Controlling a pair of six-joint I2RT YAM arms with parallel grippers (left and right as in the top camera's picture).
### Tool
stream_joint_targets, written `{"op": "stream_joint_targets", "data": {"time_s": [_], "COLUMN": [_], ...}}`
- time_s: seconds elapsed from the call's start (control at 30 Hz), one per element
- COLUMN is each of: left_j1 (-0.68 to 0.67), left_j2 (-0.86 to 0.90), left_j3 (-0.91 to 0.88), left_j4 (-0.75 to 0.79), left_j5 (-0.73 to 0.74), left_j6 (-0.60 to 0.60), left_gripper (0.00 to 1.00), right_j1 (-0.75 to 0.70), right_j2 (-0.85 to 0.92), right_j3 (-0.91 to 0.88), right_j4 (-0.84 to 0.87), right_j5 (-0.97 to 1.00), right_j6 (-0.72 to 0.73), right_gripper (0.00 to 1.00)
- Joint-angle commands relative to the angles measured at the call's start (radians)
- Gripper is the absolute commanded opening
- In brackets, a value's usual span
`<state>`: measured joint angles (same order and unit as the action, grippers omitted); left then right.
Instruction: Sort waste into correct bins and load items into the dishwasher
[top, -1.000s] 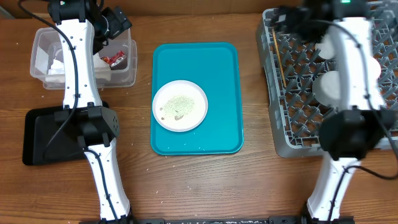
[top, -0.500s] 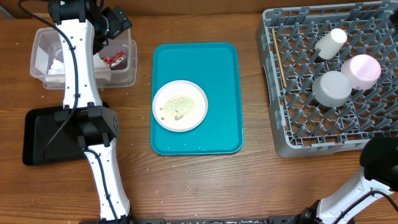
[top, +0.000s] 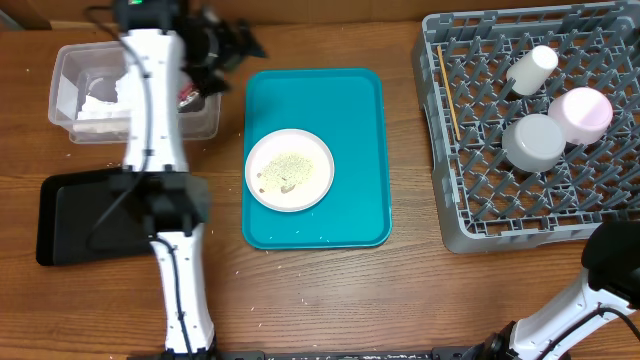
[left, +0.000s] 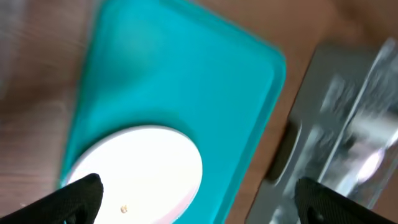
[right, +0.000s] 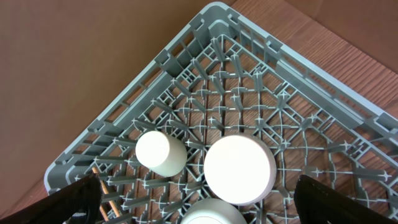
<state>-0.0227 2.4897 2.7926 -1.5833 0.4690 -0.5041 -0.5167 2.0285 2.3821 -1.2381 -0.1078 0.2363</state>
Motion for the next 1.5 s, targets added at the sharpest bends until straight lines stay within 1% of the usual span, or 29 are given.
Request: {"op": "stream_joint_targets", "data": {"time_s": [0.0,0.07,0.13,0.2,0.3,0.33,0.4,0.53,0.77,0.87,0.93,1.07,1.17,1.27,1.4,1.47], "left_j1": [-0.219,-0.307,-0.397,-0.470,-0.560,-0.584,-0.614,-0.619,-0.560,-0.540,-0.530,-0.514,-0.512,-0.517,-0.521,-0.521], "left_j2": [-0.016,-0.013,-0.009,-0.008,-0.008,-0.008,-0.008,-0.008,-0.008,-0.008,-0.008,-0.008,-0.008,-0.008,-0.008,-0.008], "left_j3": [0.004,0.003,0.001,-0.024,-0.074,-0.096,-0.145,-0.240,-0.351,-0.389,-0.417,-0.476,-0.514,-0.539,-0.569,-0.585], "left_j4": [-0.048,-0.080,-0.106,-0.106,-0.106,-0.106,-0.106,-0.106,-0.092,-0.064,-0.037,0.052,0.098,0.119,0.124,0.122], "left_j5": [-0.192,-0.338,-0.454,-0.501,-0.537,-0.547,-0.559,-0.553,-0.544,-0.536,-0.500,-0.389,-0.407,-0.406,-0.407,-0.406], "left_j6": [0.093,0.092,0.085,0.084,0.057,0.047,0.017,0.009,0.006,0.022,0.058,0.149,0.149,0.129,0.077,0.051], "left_gripper": [1.00,1.00,0.99,0.95,0.85,0.84,0.84,0.84,0.87,0.88,0.88,0.84,0.81,0.79,0.64,0.47], "right_j1": [-0.001,-0.001,-0.001,-0.001,-0.001,-0.001,-0.001,-0.001,-0.001,-0.001,-0.001,-0.001,-0.001,-0.001,-0.001,-0.001], "right_j2": [-0.005,-0.005,-0.005,-0.006,-0.006,-0.006,-0.006,-0.006,-0.006,-0.006,-0.006,-0.005,-0.005,-0.006,-0.005,-0.006], "right_j3": [0.008,0.008,0.008,0.008,0.008,0.008,0.008,0.008,0.008,0.008,0.008,0.008,0.008,0.008,0.009,0.008], "right_j4": [0.002,0.002,0.002,0.002,0.002,0.002,0.002,0.002,0.002,0.002,0.002,0.002,0.002,0.002,0.002,0.002], "right_j5": [-0.005,-0.005,-0.005,-0.005,-0.005,-0.005,-0.005,-0.005,-0.005,-0.005,-0.005,-0.005,-0.005,-0.005,-0.005,-0.005], "right_j6": [0.007,0.007,0.007,0.007,0.007,0.007,0.007,0.007,0.007,0.007,0.007,0.007,0.007,0.007,0.007,0.007], "right_gripper": [1.00,1.00,1.00,1.00,1.00,1.00,1.00,1.00,1.00,1.00,1.00,1.00,1.00,1.00,1.00,1.00]}}
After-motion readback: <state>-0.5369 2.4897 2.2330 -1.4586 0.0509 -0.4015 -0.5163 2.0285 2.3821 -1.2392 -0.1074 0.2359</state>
